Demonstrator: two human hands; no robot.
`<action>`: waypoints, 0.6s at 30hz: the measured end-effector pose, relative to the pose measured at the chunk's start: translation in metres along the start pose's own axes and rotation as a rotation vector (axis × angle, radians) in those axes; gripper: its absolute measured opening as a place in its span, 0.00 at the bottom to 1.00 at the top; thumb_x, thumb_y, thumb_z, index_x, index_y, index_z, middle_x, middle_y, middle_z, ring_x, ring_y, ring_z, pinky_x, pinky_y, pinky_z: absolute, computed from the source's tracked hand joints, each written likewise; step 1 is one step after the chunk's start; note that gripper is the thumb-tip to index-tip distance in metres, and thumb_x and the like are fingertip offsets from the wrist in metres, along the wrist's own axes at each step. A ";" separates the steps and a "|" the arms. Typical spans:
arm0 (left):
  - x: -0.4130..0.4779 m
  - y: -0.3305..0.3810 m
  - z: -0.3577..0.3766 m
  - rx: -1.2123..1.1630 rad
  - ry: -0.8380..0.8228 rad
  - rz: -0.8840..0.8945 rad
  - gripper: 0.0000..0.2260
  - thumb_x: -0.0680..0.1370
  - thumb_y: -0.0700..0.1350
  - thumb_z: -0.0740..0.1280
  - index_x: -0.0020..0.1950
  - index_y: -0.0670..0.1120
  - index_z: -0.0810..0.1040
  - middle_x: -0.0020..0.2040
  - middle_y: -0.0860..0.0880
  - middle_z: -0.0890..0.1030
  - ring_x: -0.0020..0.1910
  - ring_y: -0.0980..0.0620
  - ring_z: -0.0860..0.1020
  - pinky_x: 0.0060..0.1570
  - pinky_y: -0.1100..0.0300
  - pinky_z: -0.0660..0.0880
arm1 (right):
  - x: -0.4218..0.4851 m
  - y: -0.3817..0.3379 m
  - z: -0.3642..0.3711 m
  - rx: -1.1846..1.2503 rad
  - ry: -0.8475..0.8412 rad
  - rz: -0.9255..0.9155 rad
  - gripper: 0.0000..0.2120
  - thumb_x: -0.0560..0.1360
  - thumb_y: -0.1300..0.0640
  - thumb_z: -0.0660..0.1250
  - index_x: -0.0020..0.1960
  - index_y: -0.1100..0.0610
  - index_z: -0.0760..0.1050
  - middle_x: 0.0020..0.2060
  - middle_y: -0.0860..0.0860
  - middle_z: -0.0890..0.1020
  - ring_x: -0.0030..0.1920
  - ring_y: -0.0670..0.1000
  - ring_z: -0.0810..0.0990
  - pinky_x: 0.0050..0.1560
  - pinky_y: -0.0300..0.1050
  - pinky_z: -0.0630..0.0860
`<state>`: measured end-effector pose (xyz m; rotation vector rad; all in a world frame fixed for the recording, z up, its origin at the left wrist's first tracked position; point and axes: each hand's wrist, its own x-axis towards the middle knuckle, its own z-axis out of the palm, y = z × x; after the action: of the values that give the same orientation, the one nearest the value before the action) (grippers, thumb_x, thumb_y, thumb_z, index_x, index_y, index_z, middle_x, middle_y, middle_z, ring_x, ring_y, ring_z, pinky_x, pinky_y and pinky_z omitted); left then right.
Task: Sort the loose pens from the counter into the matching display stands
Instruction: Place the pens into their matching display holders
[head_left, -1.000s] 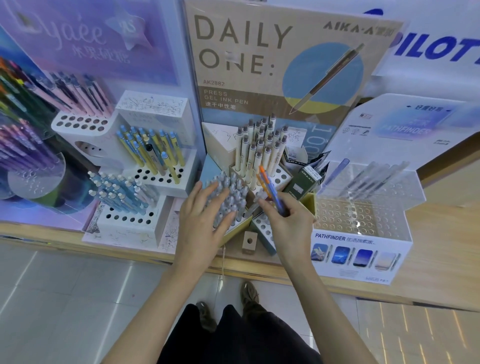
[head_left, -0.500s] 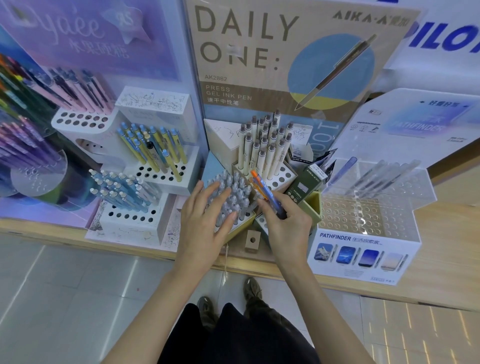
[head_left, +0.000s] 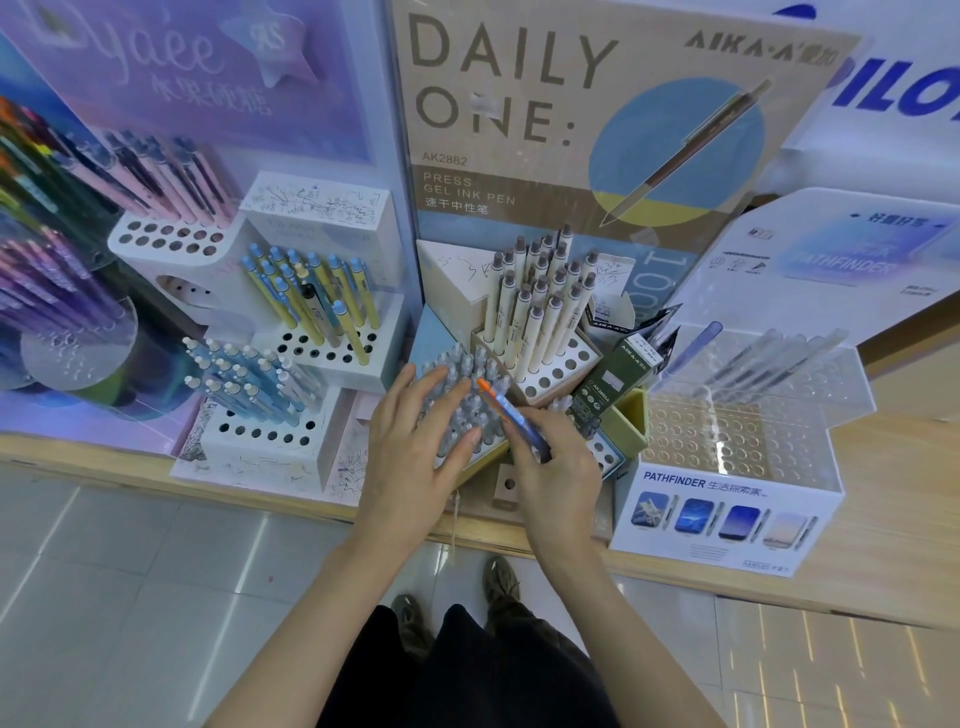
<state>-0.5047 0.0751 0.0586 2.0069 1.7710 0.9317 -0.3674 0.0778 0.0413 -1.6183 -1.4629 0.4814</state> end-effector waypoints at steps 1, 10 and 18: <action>0.000 -0.001 0.000 0.003 -0.001 0.002 0.22 0.78 0.55 0.58 0.67 0.45 0.74 0.69 0.44 0.71 0.73 0.50 0.56 0.67 0.50 0.58 | -0.001 0.000 0.002 -0.040 0.019 0.021 0.07 0.71 0.59 0.74 0.48 0.59 0.83 0.43 0.50 0.80 0.39 0.40 0.71 0.33 0.34 0.67; -0.002 -0.004 -0.002 -0.062 0.008 -0.005 0.22 0.77 0.56 0.60 0.67 0.45 0.74 0.70 0.46 0.69 0.74 0.52 0.55 0.69 0.50 0.58 | 0.007 -0.006 -0.014 0.304 -0.154 0.251 0.06 0.74 0.54 0.71 0.43 0.44 0.77 0.38 0.47 0.73 0.36 0.39 0.71 0.37 0.29 0.66; -0.005 -0.005 -0.005 -0.101 0.043 -0.054 0.22 0.75 0.54 0.66 0.66 0.46 0.75 0.70 0.46 0.69 0.74 0.45 0.60 0.69 0.48 0.59 | 0.025 -0.013 -0.015 0.349 -0.134 0.292 0.05 0.74 0.55 0.71 0.40 0.54 0.79 0.35 0.53 0.75 0.32 0.43 0.69 0.38 0.43 0.69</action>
<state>-0.5113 0.0705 0.0578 1.8816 1.7547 1.0322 -0.3579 0.0950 0.0666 -1.5416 -1.1593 0.9708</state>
